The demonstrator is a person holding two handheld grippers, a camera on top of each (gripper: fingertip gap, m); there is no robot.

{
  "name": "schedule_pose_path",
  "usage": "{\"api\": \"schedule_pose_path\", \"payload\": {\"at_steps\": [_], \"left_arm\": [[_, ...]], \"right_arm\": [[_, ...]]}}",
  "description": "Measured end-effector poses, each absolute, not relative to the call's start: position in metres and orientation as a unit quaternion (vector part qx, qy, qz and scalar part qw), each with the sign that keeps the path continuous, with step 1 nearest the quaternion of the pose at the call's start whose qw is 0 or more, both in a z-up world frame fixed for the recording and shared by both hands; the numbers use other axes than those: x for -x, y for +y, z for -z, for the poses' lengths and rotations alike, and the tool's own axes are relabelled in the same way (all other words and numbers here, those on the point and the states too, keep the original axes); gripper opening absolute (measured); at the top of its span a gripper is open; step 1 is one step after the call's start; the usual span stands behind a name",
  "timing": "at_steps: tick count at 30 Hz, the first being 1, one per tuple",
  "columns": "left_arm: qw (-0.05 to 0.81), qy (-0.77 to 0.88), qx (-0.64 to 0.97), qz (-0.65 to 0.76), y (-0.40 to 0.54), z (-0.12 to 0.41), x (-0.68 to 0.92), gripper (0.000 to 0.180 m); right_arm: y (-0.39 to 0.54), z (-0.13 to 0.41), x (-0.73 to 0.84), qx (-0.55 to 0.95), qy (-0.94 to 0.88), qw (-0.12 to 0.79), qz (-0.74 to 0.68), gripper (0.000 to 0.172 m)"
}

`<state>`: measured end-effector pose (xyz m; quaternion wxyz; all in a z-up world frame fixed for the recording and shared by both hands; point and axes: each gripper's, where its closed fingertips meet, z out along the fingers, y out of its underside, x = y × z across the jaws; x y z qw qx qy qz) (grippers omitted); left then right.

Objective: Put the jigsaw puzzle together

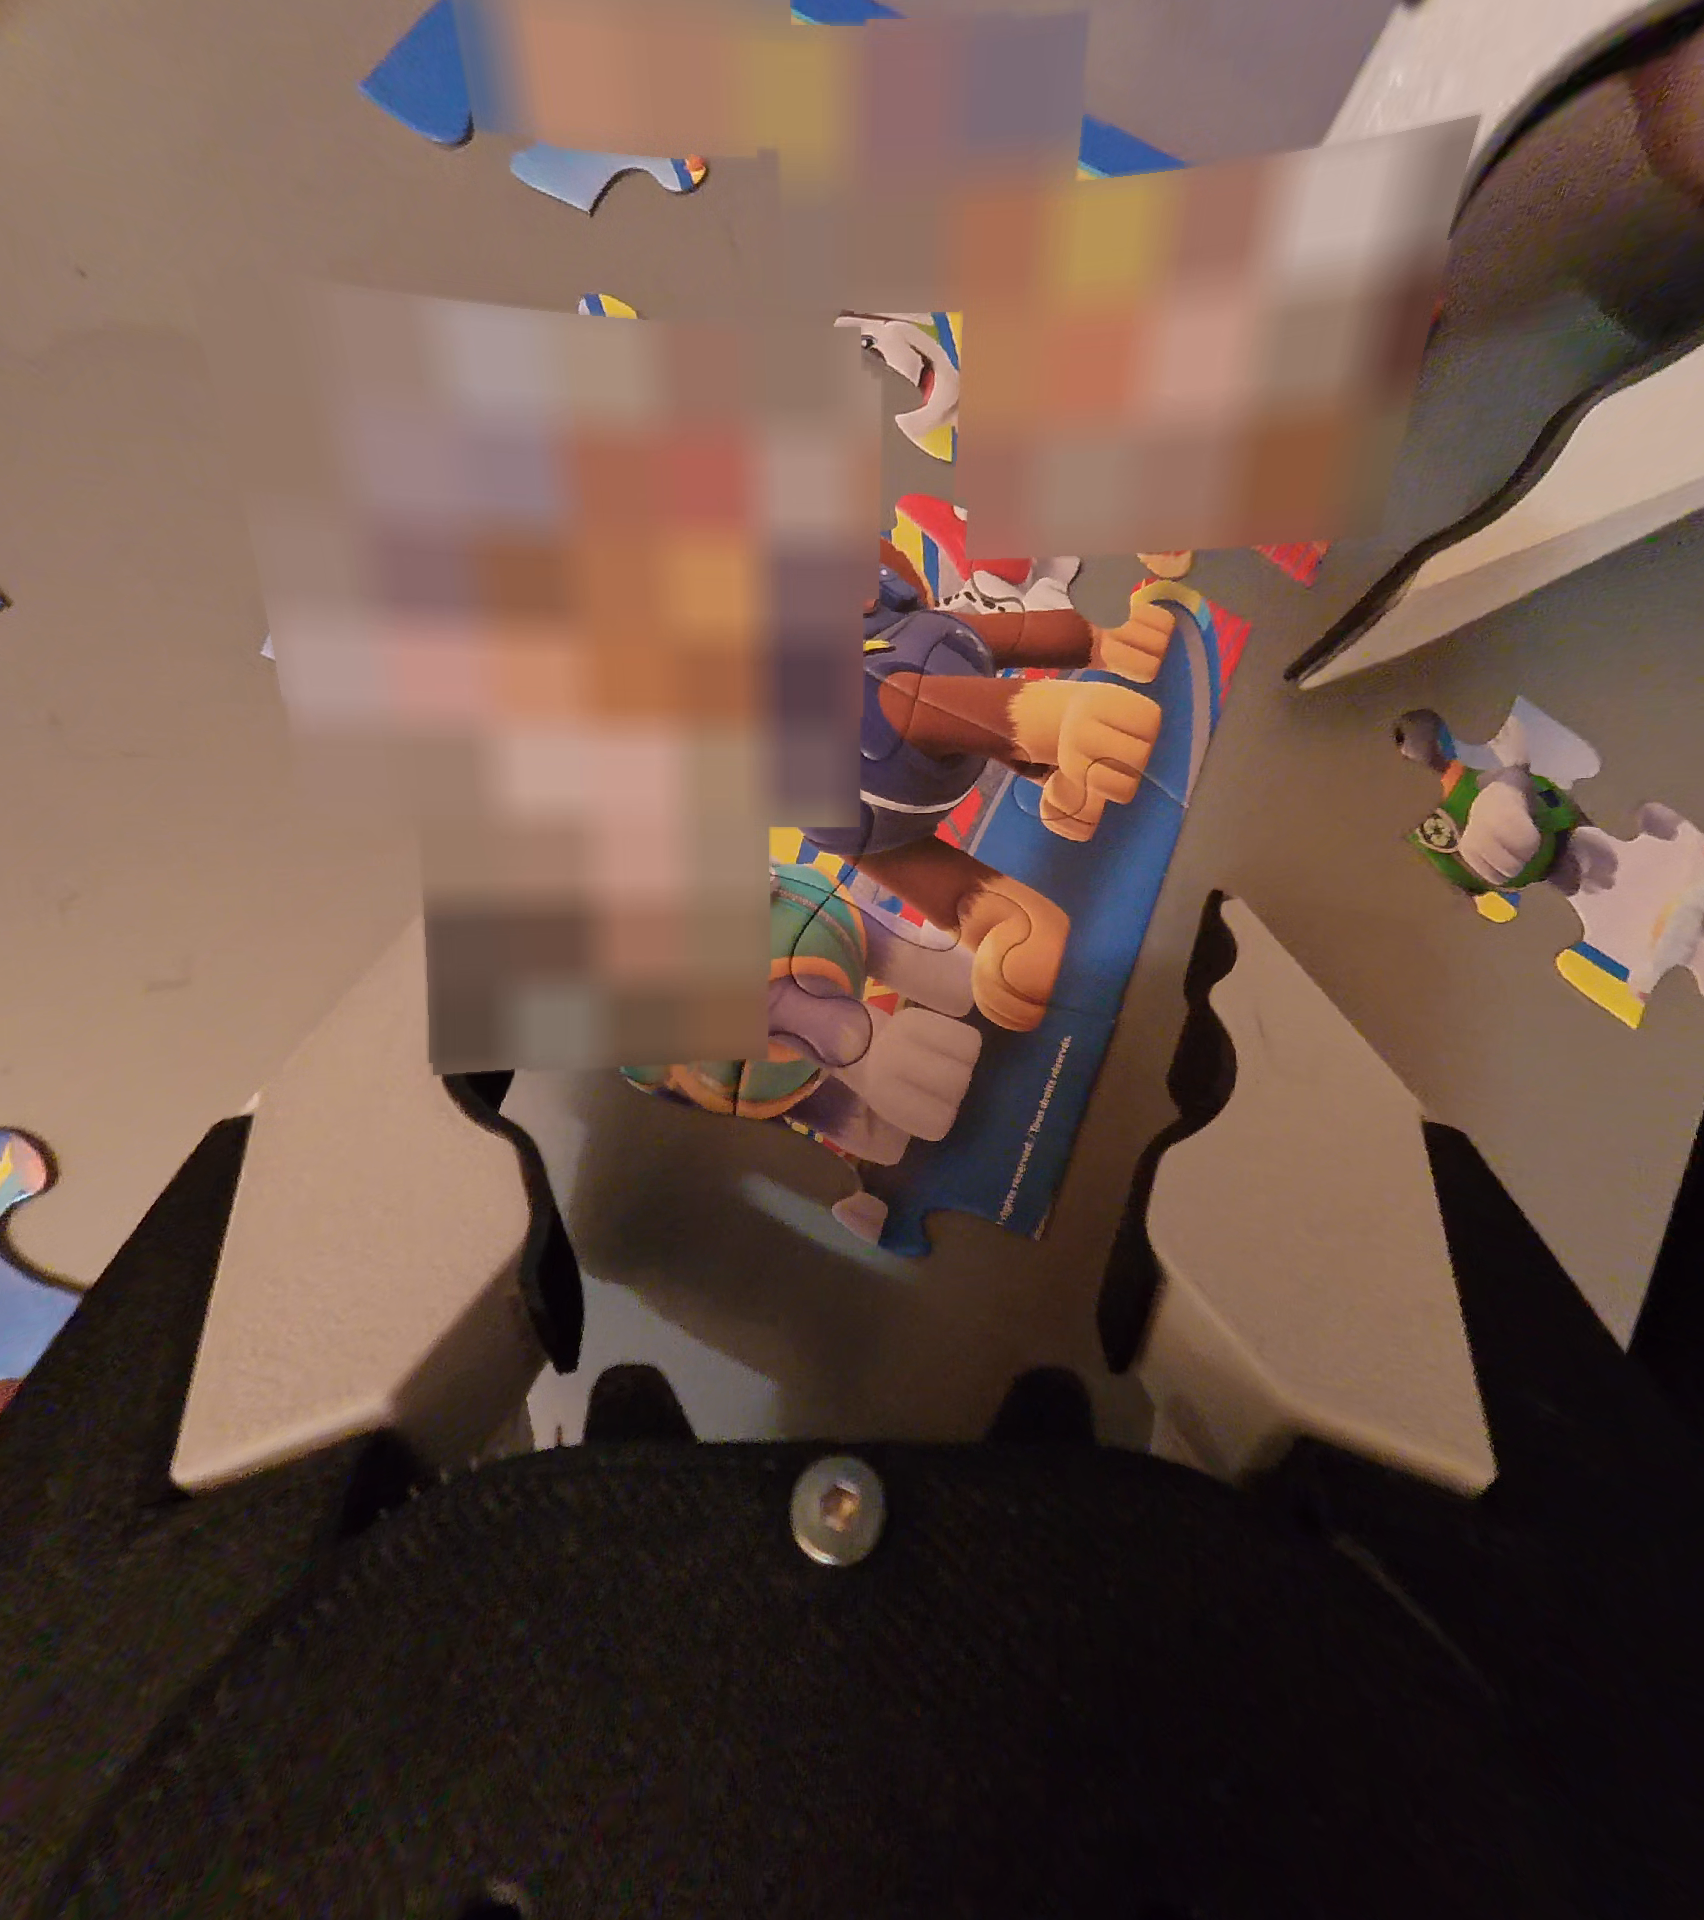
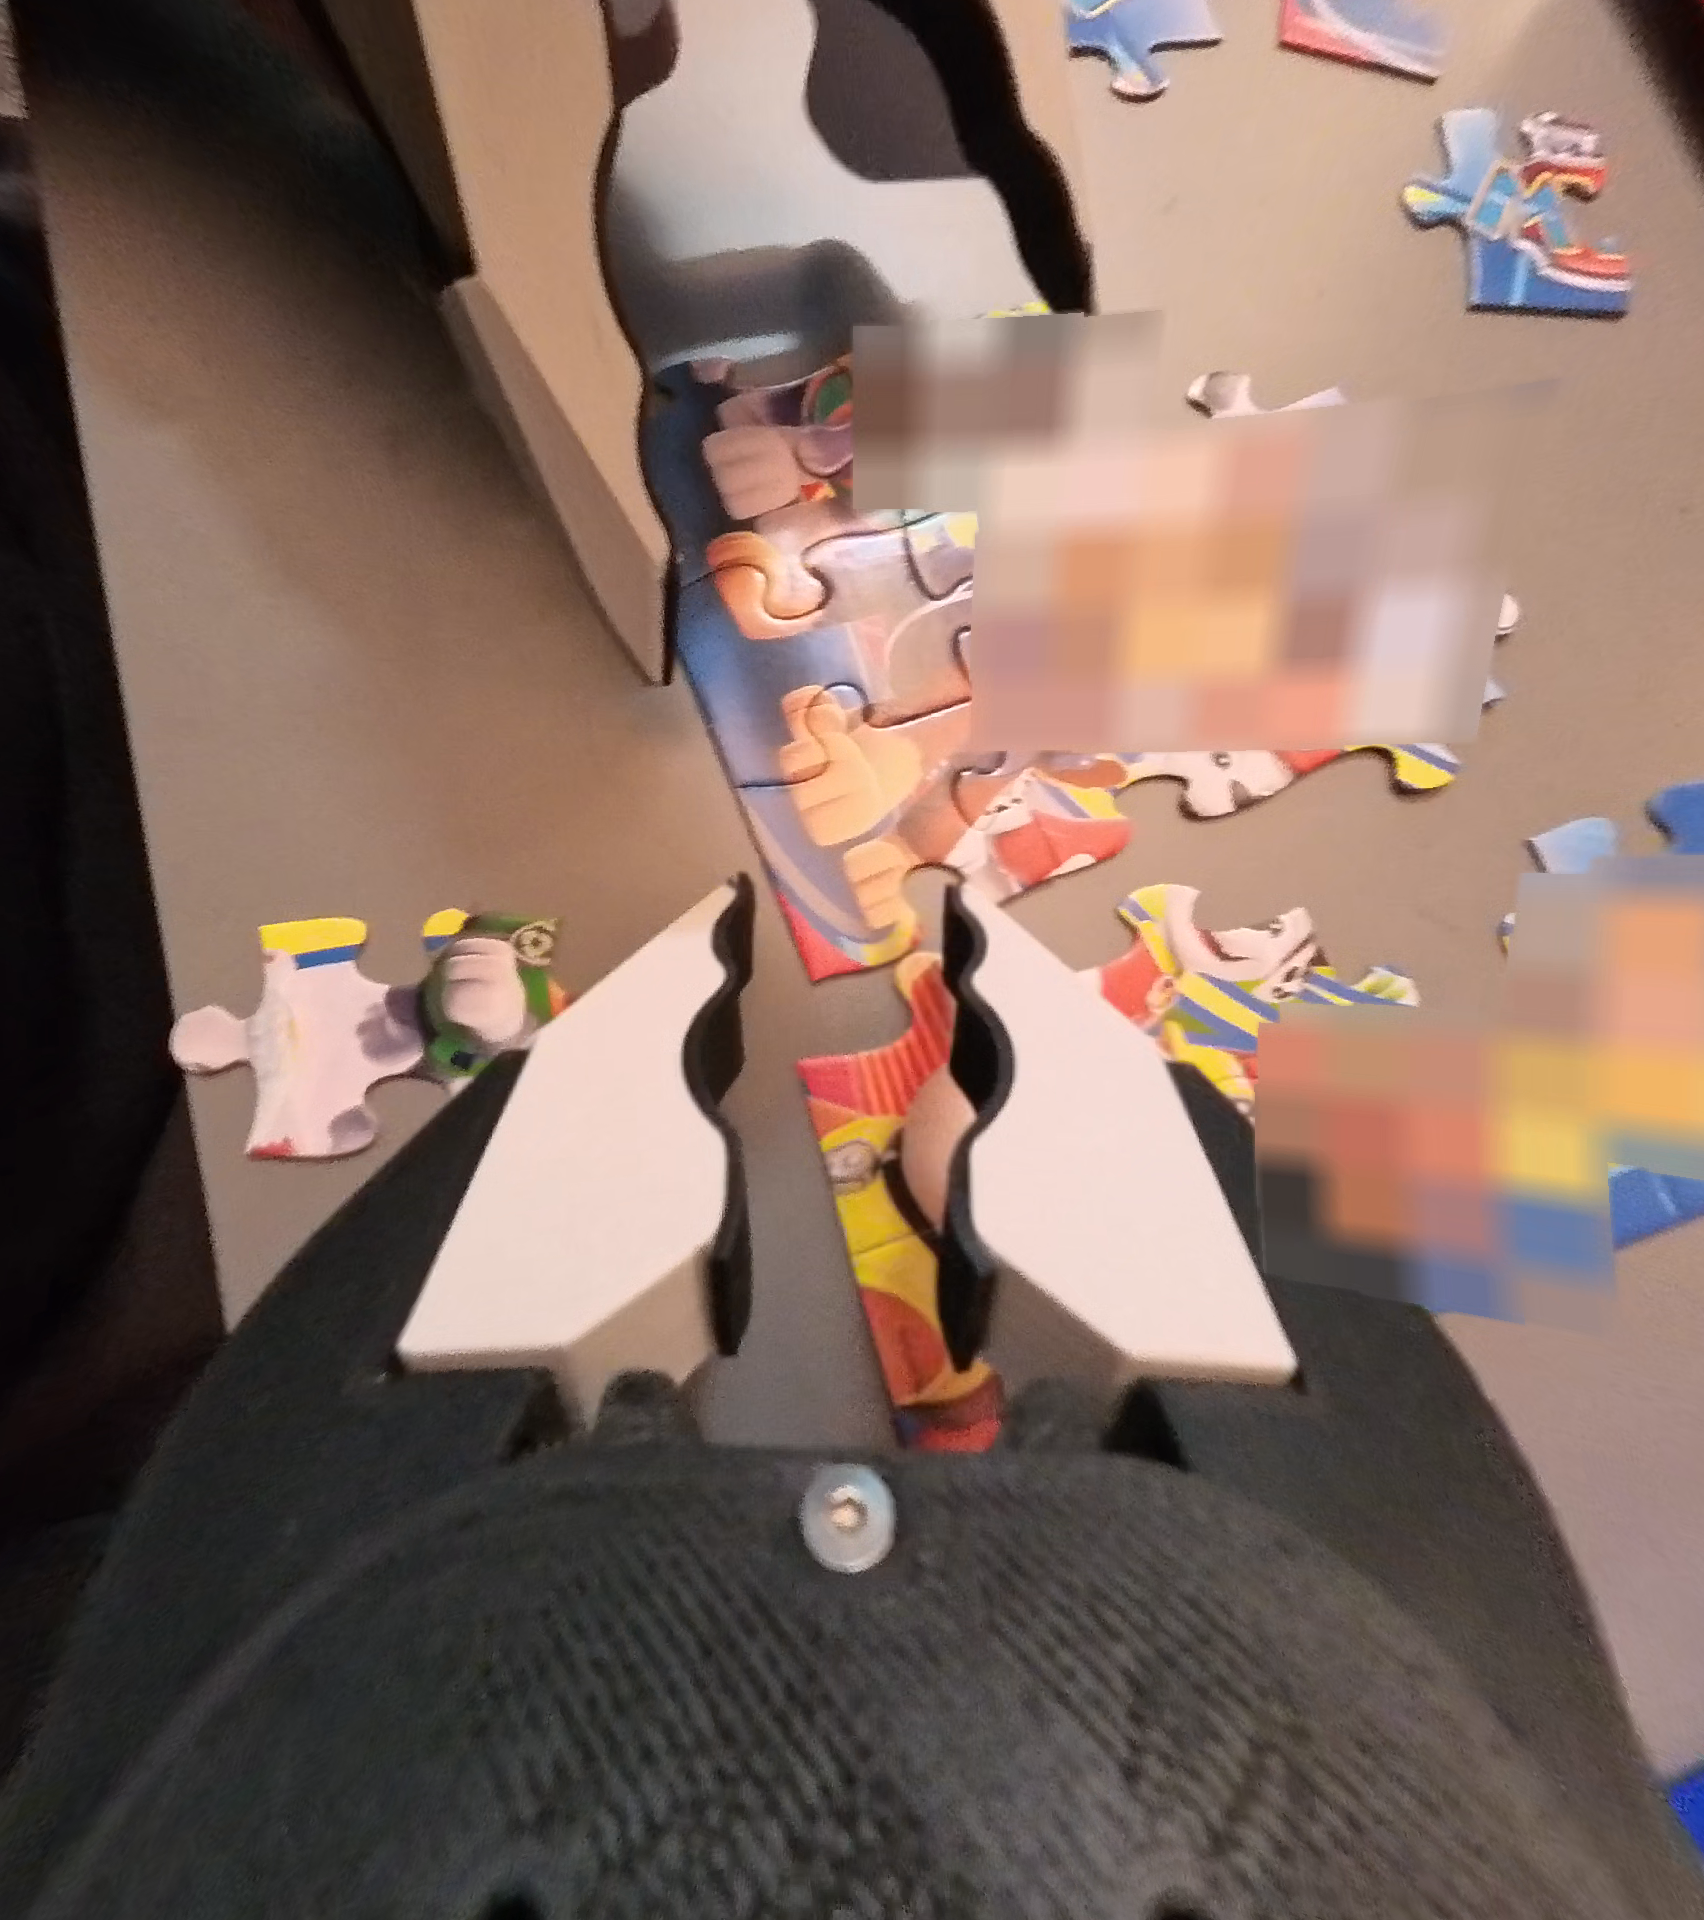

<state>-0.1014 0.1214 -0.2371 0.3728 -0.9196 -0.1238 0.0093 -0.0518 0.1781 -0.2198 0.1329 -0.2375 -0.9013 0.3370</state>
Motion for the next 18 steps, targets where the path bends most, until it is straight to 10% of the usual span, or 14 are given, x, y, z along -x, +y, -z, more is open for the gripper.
{"api": "schedule_pose_path", "payload": {"at_steps": [18], "left_arm": [[0.383, -0.123, 0.916, -0.004, 0.119, 0.237, 0.102, 0.129]], "right_arm": [[0.188, 0.233, 0.104, 0.235, -0.911, 0.101, -0.322, 0.022]]}}
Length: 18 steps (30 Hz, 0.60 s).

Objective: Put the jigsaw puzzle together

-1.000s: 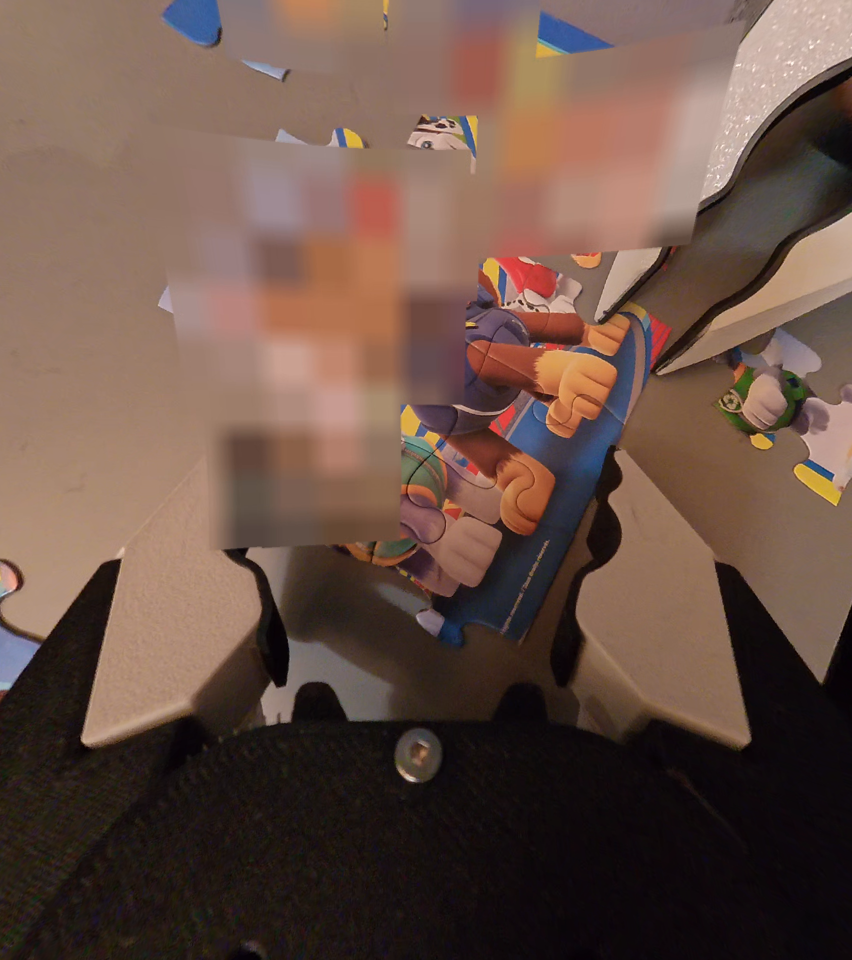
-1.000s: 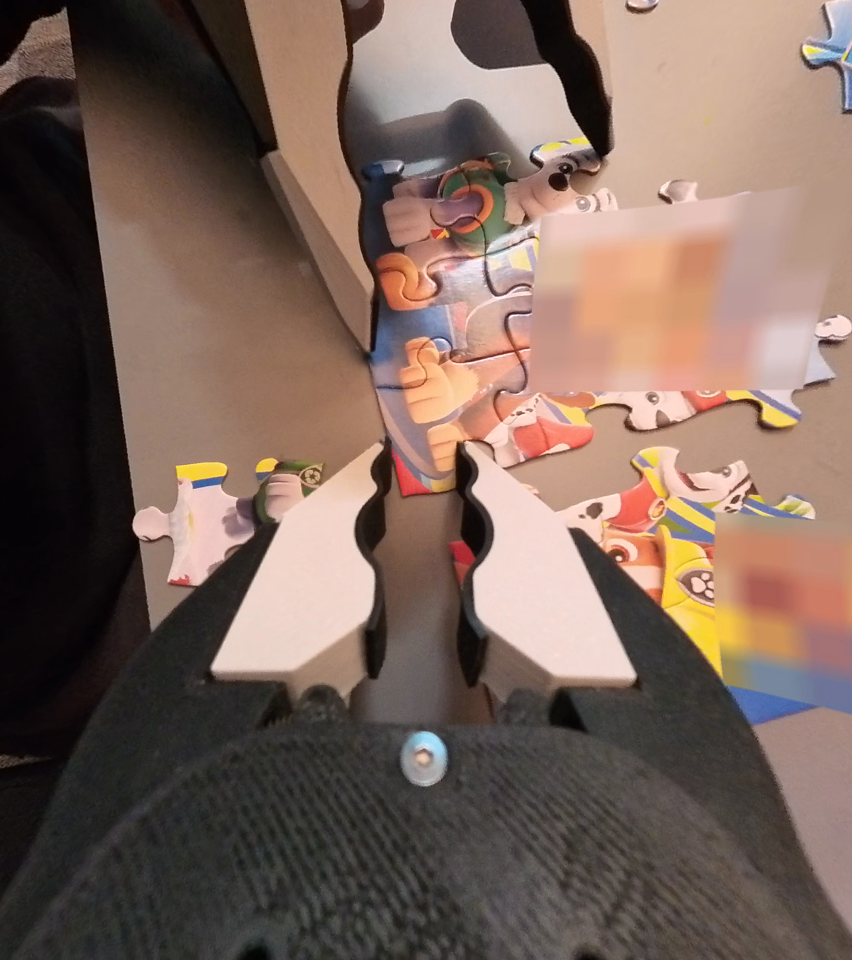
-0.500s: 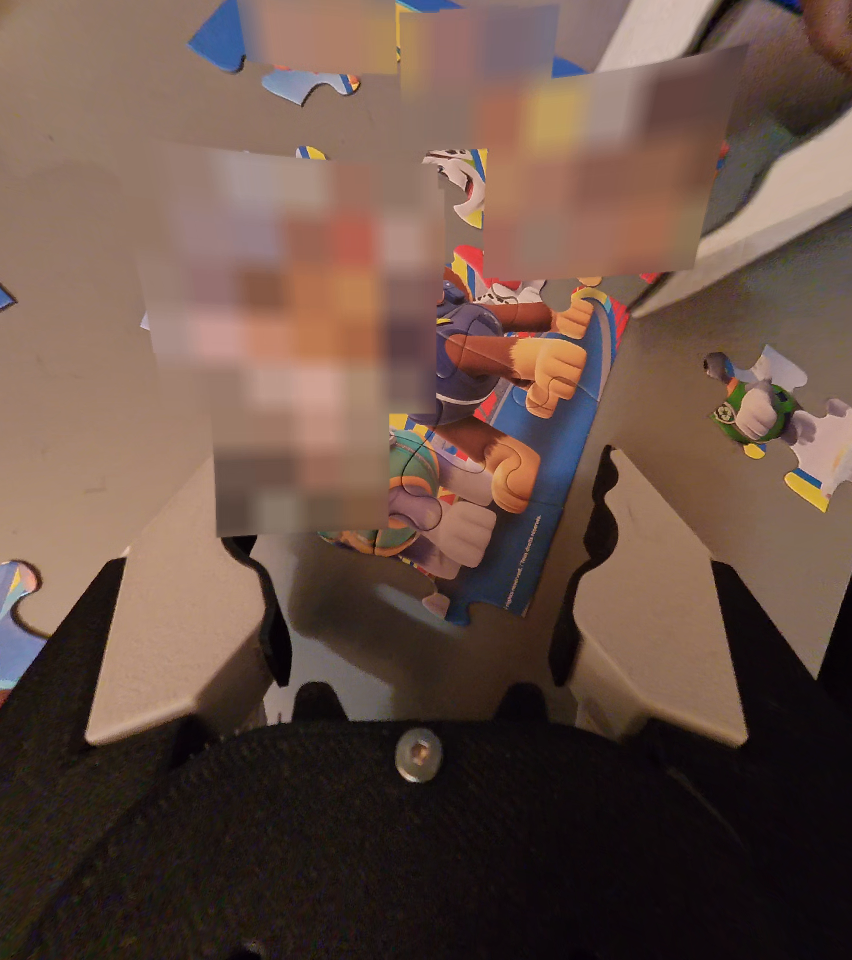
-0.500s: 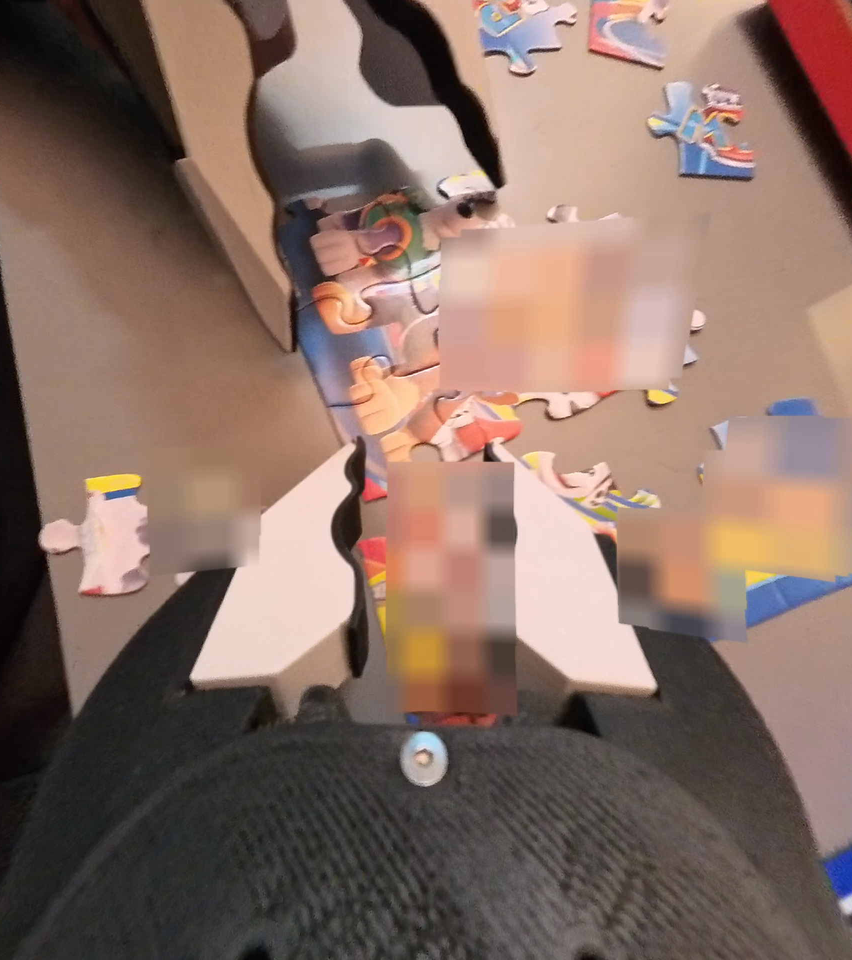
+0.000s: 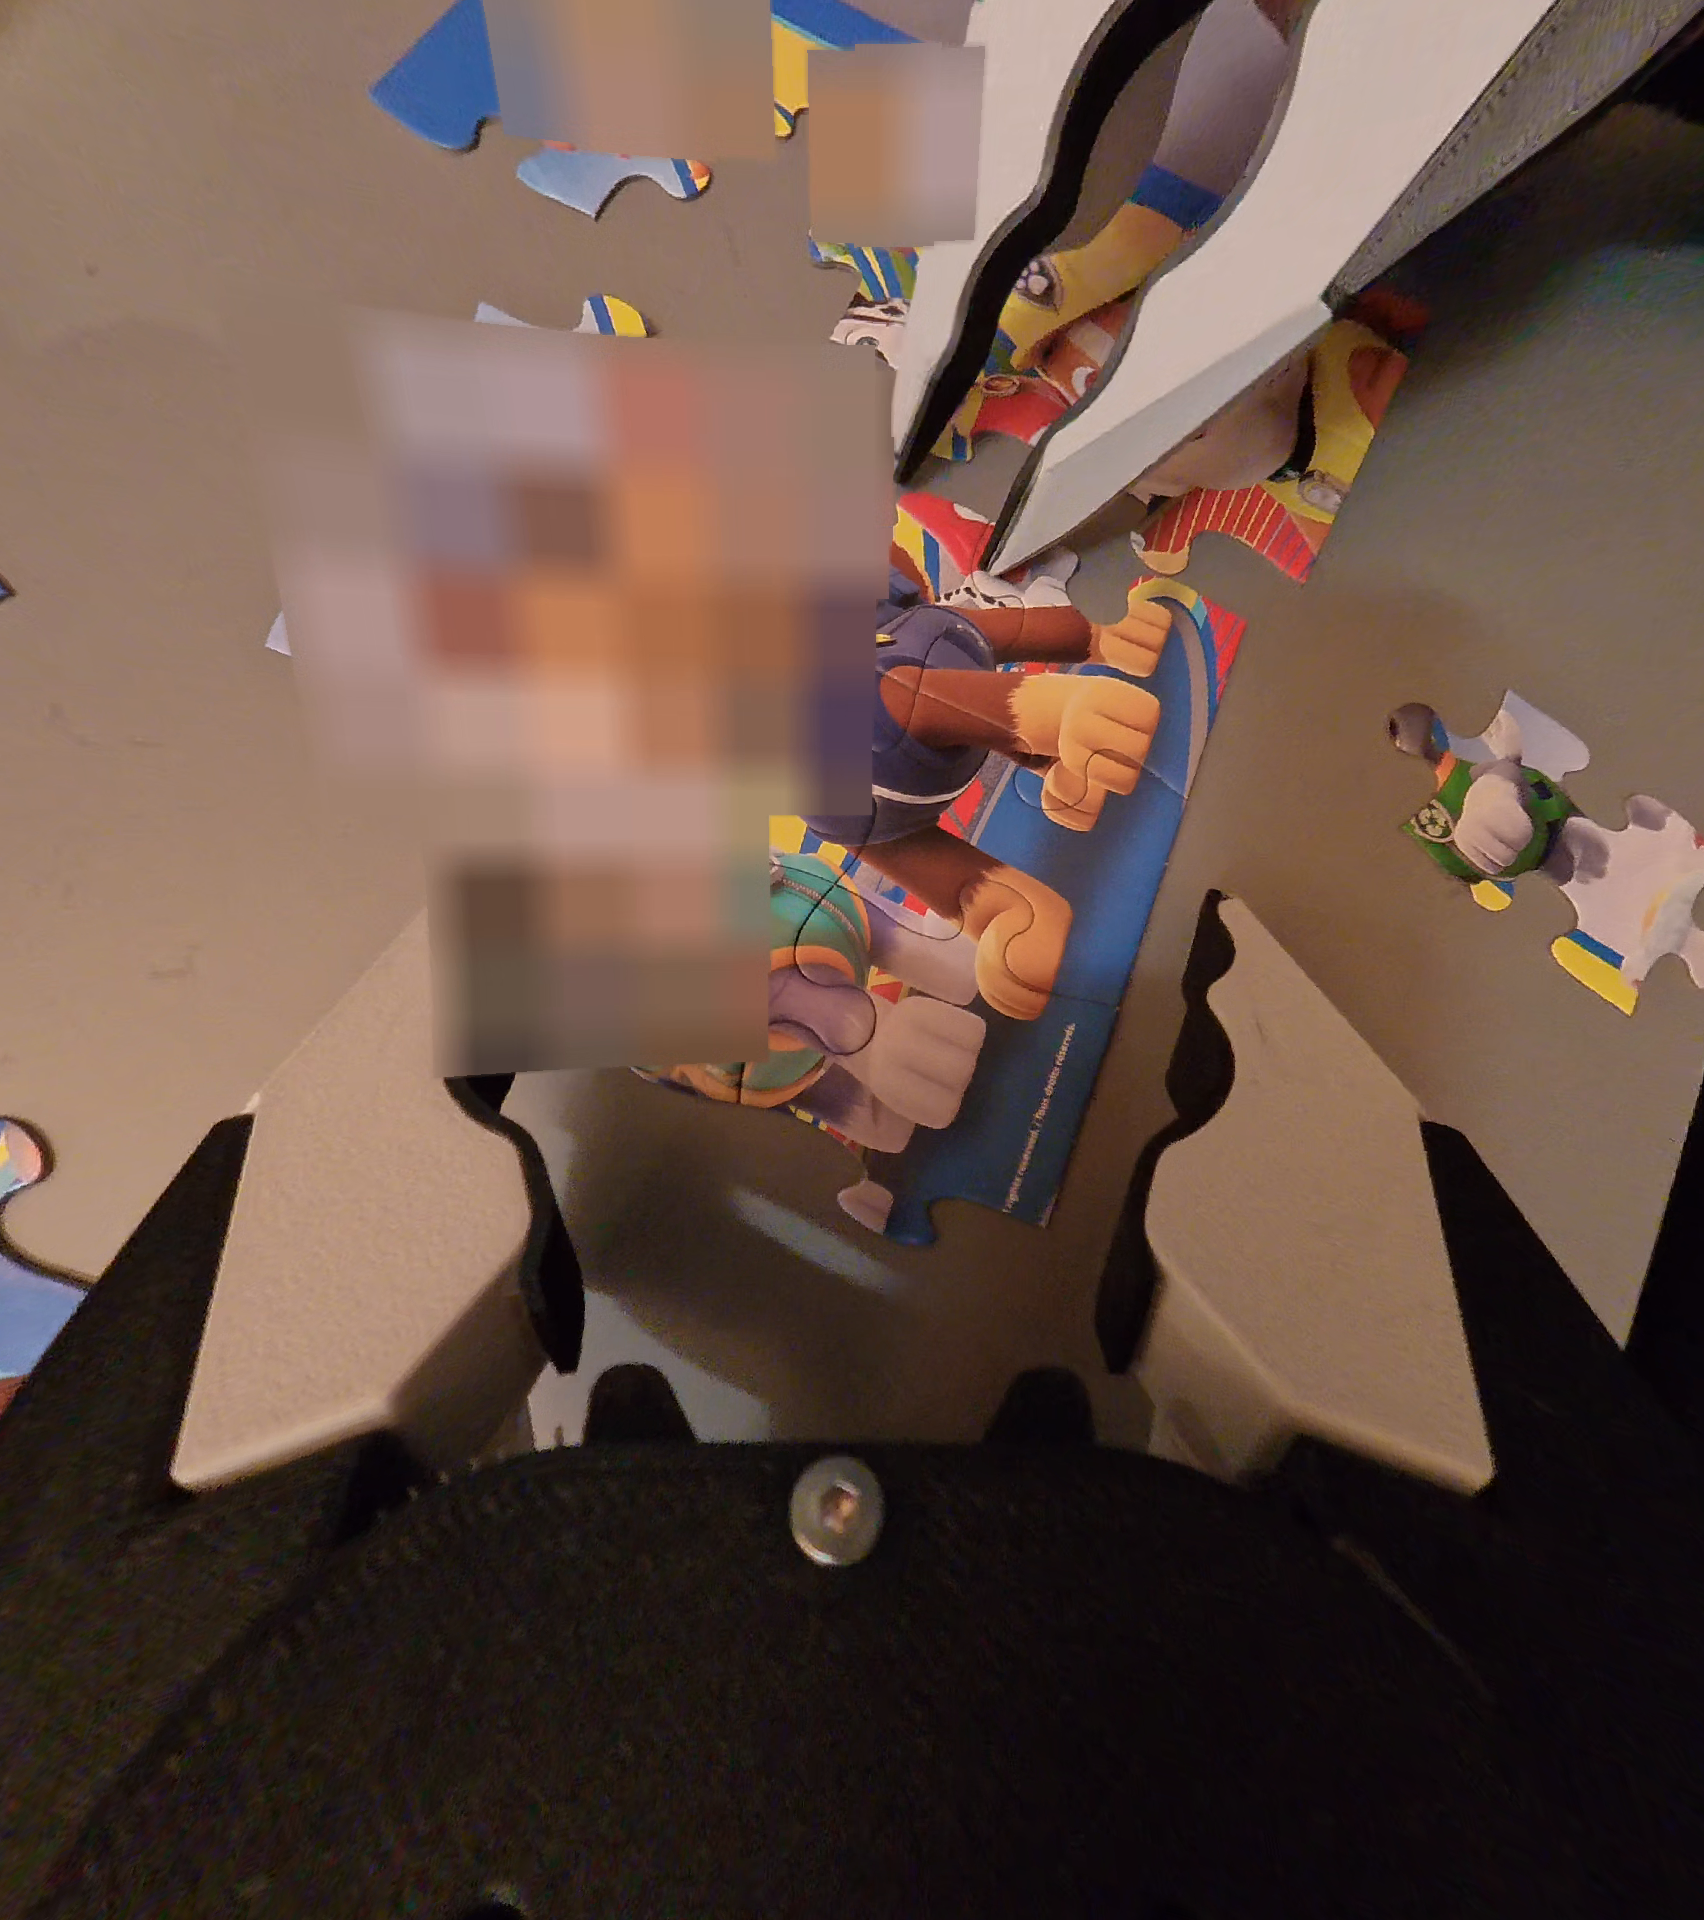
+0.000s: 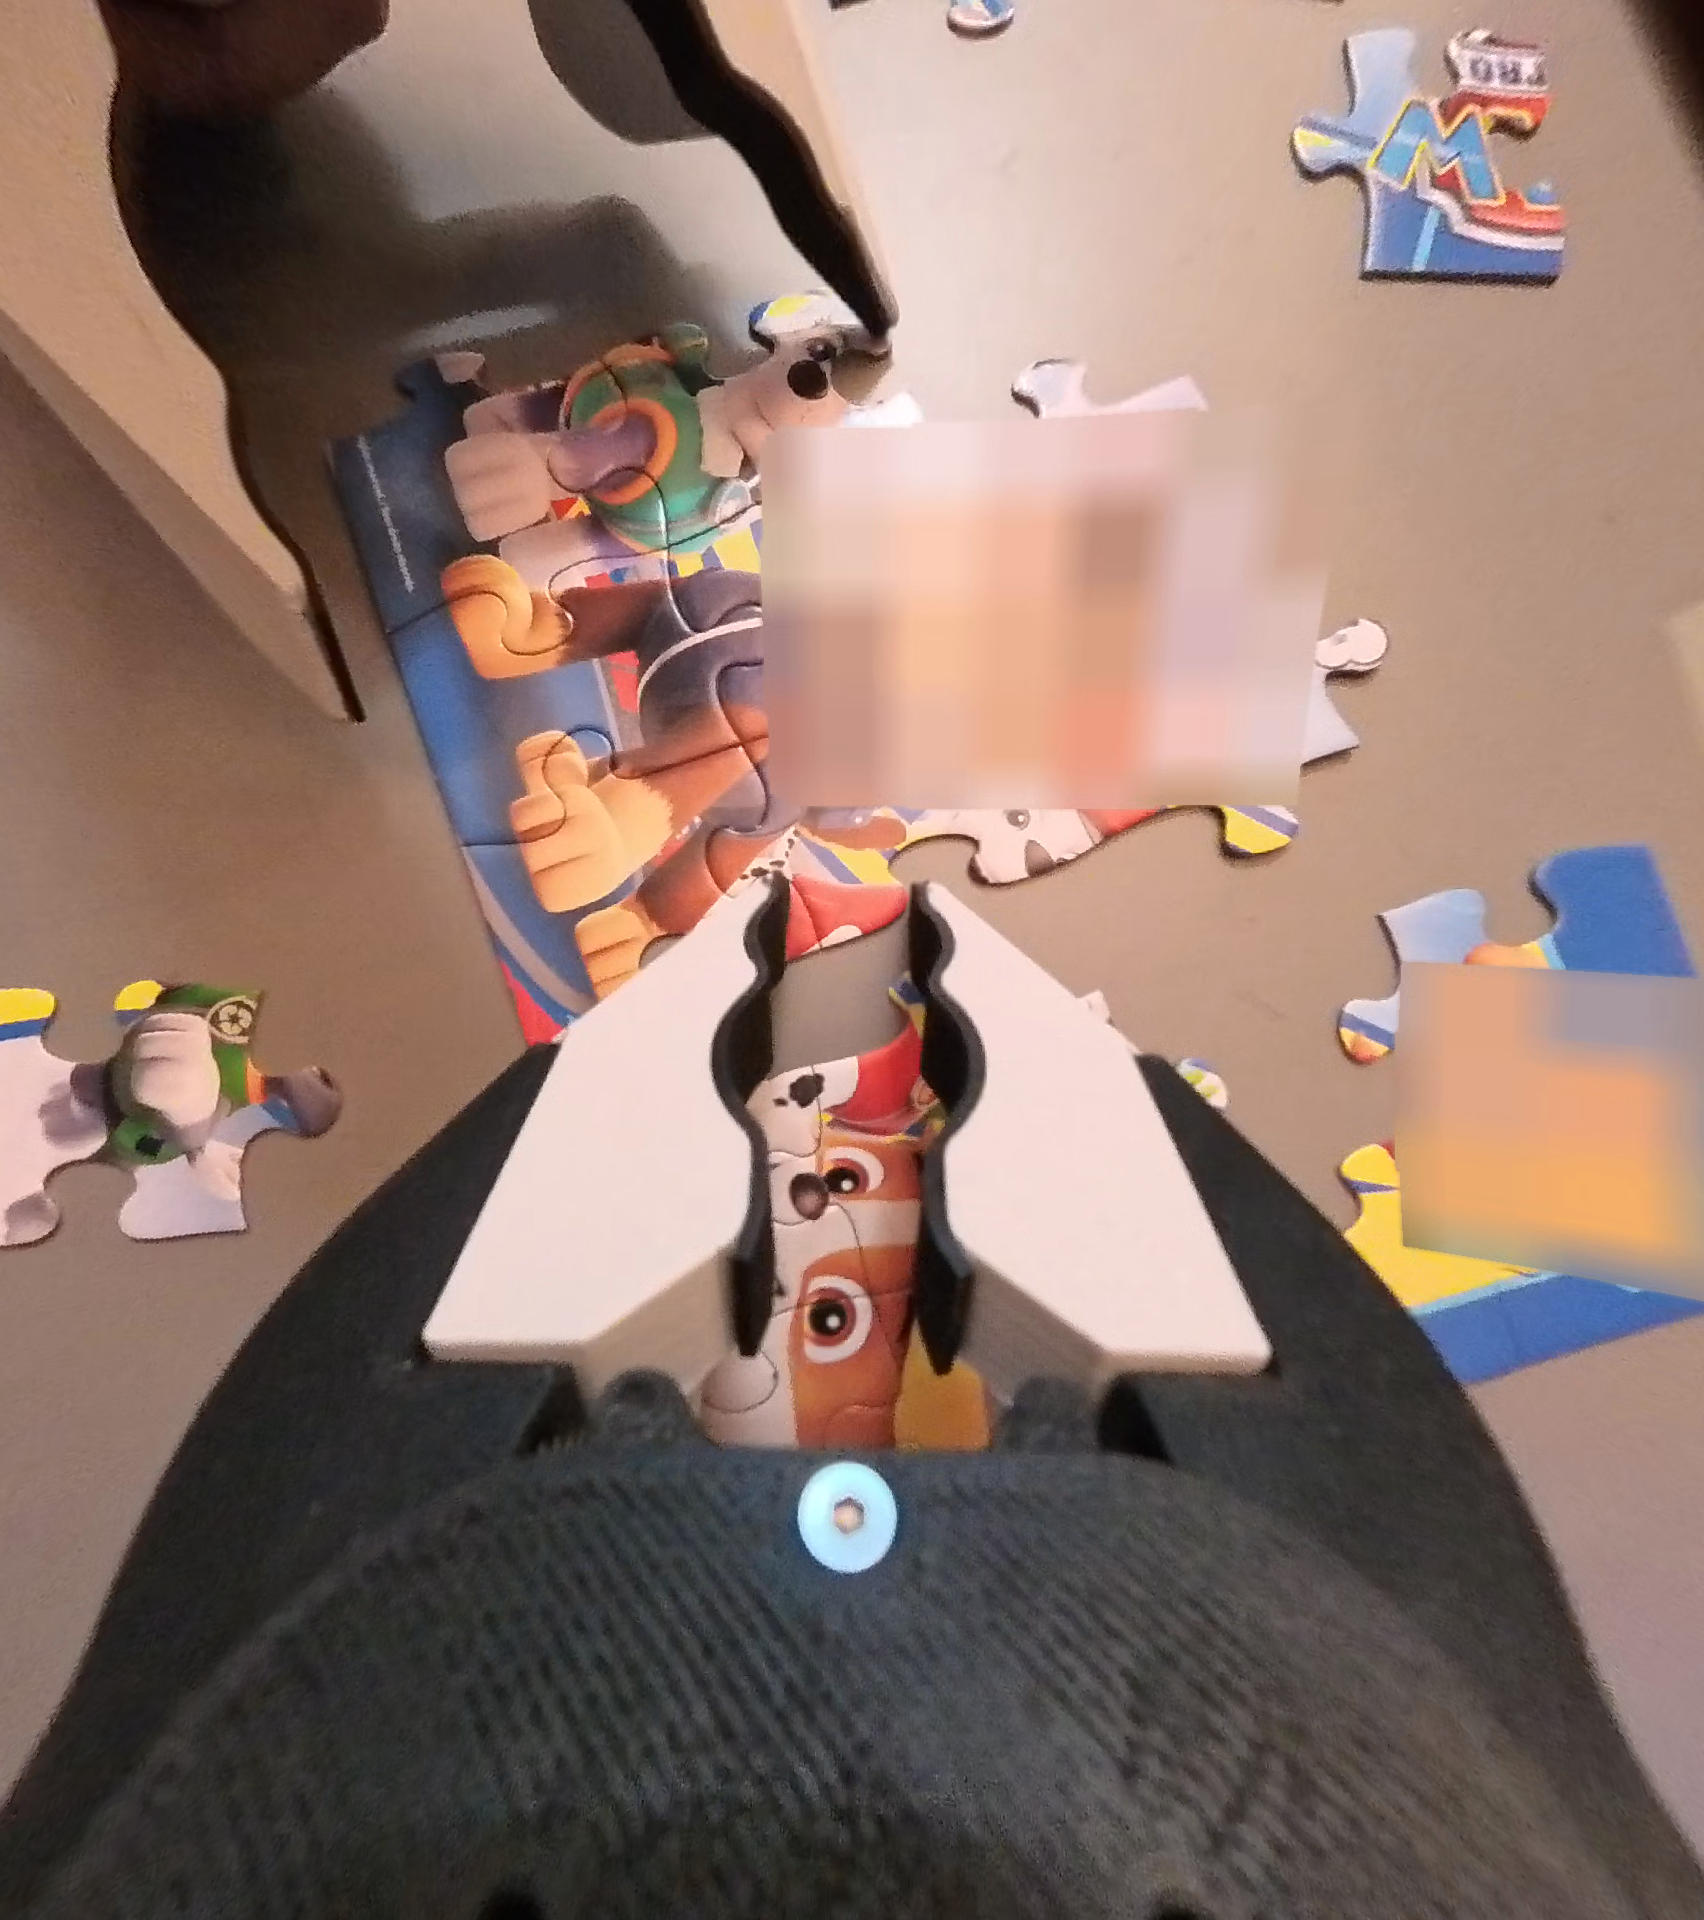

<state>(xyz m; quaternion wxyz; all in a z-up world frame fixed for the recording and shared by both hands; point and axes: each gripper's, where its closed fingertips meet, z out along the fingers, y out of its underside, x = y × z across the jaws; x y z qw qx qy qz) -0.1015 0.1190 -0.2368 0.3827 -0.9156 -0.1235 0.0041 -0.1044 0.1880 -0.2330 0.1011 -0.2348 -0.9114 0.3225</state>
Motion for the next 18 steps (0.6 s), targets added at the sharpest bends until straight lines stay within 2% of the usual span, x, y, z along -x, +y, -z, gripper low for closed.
{"api": "schedule_pose_path", "payload": {"at_steps": [5, 9, 15, 18], "left_arm": [[0.386, -0.122, 0.914, -0.007, 0.119, 0.236, 0.106, 0.129], [0.382, -0.12, 0.916, -0.012, 0.116, 0.238, 0.108, 0.129], [0.373, -0.124, 0.919, -0.01, 0.11, 0.24, 0.108, 0.129], [0.371, -0.126, 0.92, -0.007, 0.106, 0.24, 0.106, 0.13]], "right_arm": [[0.189, 0.229, 0.104, 0.23, -0.91, 0.126, -0.323, 0.026], [0.188, 0.232, 0.102, 0.232, -0.907, 0.11, -0.333, 0.037], [0.171, 0.231, 0.081, 0.227, -0.902, 0.021, -0.366, 0.079], [0.168, 0.231, 0.074, 0.22, -0.905, 0.011, -0.363, 0.088]]}}
